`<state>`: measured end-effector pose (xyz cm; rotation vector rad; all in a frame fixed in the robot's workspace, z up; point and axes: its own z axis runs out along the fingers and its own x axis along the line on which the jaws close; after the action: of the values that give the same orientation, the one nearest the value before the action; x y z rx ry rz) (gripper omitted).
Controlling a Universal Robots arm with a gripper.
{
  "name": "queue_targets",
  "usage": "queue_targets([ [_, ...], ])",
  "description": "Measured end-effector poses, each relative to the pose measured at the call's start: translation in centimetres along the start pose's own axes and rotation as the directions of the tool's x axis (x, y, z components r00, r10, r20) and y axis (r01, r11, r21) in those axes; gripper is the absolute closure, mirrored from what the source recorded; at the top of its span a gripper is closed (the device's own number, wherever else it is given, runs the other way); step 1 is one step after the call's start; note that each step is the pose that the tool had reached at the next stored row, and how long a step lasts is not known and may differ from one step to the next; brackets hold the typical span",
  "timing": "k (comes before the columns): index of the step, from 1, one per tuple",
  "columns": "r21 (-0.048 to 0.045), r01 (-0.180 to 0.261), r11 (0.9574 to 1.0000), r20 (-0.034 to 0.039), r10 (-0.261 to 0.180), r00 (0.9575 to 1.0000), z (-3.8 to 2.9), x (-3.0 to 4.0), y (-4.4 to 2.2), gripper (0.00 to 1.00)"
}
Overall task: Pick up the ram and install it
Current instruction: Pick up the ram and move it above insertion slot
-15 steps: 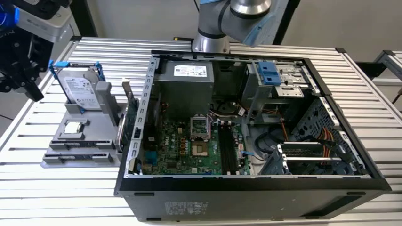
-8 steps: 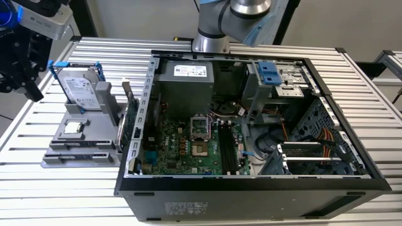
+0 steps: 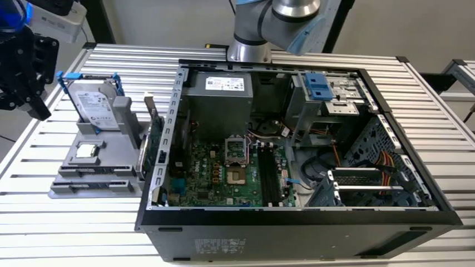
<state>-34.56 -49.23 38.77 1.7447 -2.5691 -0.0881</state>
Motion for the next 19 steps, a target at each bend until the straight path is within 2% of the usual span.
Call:
queue_targets([
  [5, -0.0002, 0.064, 0.9980, -0.0043, -0.064, 0.9979, 0.00, -0.02, 0.01, 1.00],
  [9, -0.0007, 0.123, 0.9924, -0.0083, -0.123, 0.9924, 0.00, -0.02, 0.01, 1.00],
  [13, -0.0013, 0.188, 0.9821, -0.0126, -0.188, 0.9821, 0.01, -0.02, 0.01, 1.00],
  [16, 0.0008, 0.239, 0.9711, -0.0155, -0.239, 0.9710, 0.00, -0.02, 0.01, 1.00],
  [19, 0.0085, 0.283, 0.9591, -0.0175, -0.283, 0.9590, -0.01, -0.02, 0.01, 1.00],
])
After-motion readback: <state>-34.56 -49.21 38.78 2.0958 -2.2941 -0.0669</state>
